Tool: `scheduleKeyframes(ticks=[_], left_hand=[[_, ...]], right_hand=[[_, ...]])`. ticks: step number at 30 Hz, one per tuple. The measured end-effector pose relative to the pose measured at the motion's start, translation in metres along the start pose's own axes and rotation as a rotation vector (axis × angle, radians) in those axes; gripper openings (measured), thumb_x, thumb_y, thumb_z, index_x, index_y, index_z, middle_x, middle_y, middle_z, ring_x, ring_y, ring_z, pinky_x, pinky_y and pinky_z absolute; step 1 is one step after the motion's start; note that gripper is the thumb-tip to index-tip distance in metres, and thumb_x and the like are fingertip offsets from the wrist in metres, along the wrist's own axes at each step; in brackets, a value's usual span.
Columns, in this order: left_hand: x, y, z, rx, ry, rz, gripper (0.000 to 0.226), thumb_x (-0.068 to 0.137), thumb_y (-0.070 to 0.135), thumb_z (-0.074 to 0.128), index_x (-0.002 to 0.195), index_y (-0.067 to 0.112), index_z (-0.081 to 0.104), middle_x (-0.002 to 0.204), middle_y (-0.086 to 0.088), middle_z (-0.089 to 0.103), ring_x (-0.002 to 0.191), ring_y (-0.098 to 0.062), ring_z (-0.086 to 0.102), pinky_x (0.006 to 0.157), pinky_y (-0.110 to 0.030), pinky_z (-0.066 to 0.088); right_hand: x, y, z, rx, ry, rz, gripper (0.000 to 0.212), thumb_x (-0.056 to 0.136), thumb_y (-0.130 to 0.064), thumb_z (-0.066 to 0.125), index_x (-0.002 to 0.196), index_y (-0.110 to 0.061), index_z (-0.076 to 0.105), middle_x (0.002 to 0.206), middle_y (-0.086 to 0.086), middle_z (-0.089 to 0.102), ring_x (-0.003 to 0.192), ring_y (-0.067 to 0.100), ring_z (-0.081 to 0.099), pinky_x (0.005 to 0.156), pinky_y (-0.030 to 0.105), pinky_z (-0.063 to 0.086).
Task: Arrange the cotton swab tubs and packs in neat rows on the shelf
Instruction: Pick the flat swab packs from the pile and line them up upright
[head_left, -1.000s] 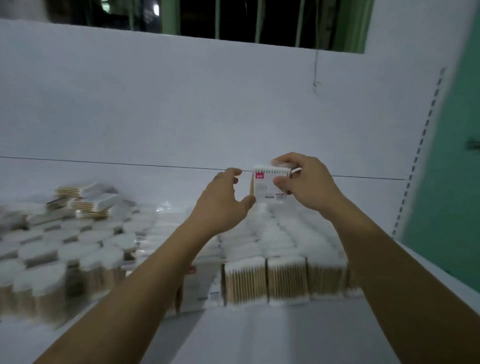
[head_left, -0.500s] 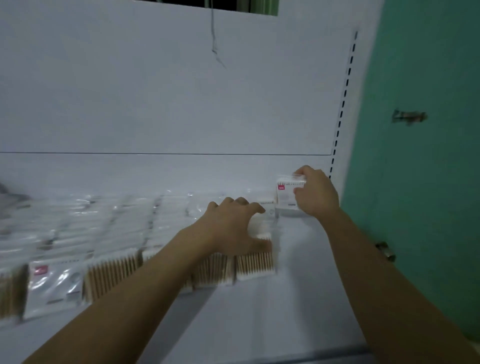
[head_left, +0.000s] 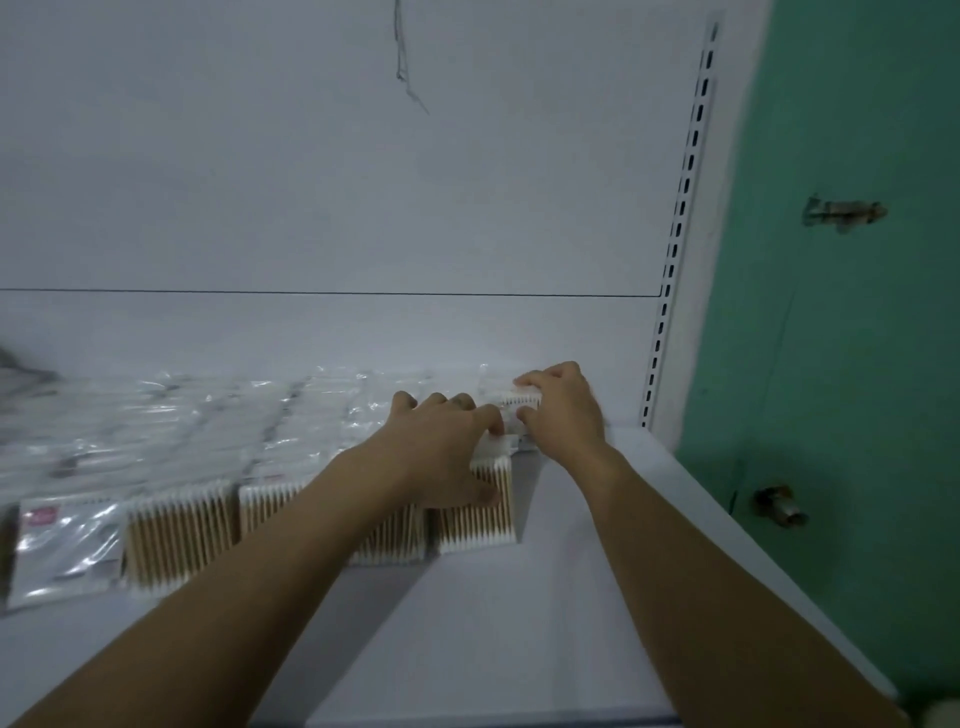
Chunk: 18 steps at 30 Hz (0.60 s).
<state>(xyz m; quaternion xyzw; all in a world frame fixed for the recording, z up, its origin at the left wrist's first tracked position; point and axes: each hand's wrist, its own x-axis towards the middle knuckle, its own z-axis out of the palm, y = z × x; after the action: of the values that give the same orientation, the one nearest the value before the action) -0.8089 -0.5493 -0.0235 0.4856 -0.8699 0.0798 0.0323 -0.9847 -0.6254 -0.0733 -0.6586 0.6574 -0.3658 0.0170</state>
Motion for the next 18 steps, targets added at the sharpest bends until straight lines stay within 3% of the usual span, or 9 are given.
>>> scheduleKeyframes(ticks=[7, 13, 18], left_hand=[[0.0, -0.007, 0.002, -0.05, 0.057, 0.009, 0.069, 0.083, 0.068, 0.053, 0.141, 0.036, 0.034, 0.141, 0.003, 0.045, 0.127, -0.02, 0.041, 0.105, -0.044, 0.026], [-0.009, -0.027, -0.007, -0.096, 0.199, -0.047, 0.066, 0.087, 0.068, 0.044, 0.143, 0.034, 0.035, 0.145, 0.004, 0.044, 0.13, -0.018, 0.041, 0.108, -0.042, 0.03], [-0.027, -0.067, -0.019, -0.074, 0.226, -0.12, 0.06, 0.089, 0.065, 0.047, 0.139, 0.034, 0.041, 0.144, 0.005, 0.046, 0.13, -0.018, 0.041, 0.108, -0.043, 0.029]], right_hand=[[-0.011, -0.006, -0.012, -0.095, -0.039, -0.059, 0.077, 0.088, -0.029, 0.069, 0.152, -0.028, 0.026, 0.154, 0.009, 0.023, 0.141, 0.026, 0.024, 0.113, 0.038, 0.026], [-0.021, -0.043, -0.049, -0.033, -0.066, -0.159, 0.067, 0.088, -0.031, 0.069, 0.147, -0.028, 0.036, 0.149, 0.001, 0.037, 0.136, 0.021, 0.032, 0.111, 0.036, 0.029], [-0.024, -0.094, -0.062, -0.068, -0.146, -0.277, 0.064, 0.089, -0.035, 0.066, 0.145, -0.03, 0.038, 0.15, -0.003, 0.034, 0.139, 0.018, 0.028, 0.111, 0.034, 0.023]])
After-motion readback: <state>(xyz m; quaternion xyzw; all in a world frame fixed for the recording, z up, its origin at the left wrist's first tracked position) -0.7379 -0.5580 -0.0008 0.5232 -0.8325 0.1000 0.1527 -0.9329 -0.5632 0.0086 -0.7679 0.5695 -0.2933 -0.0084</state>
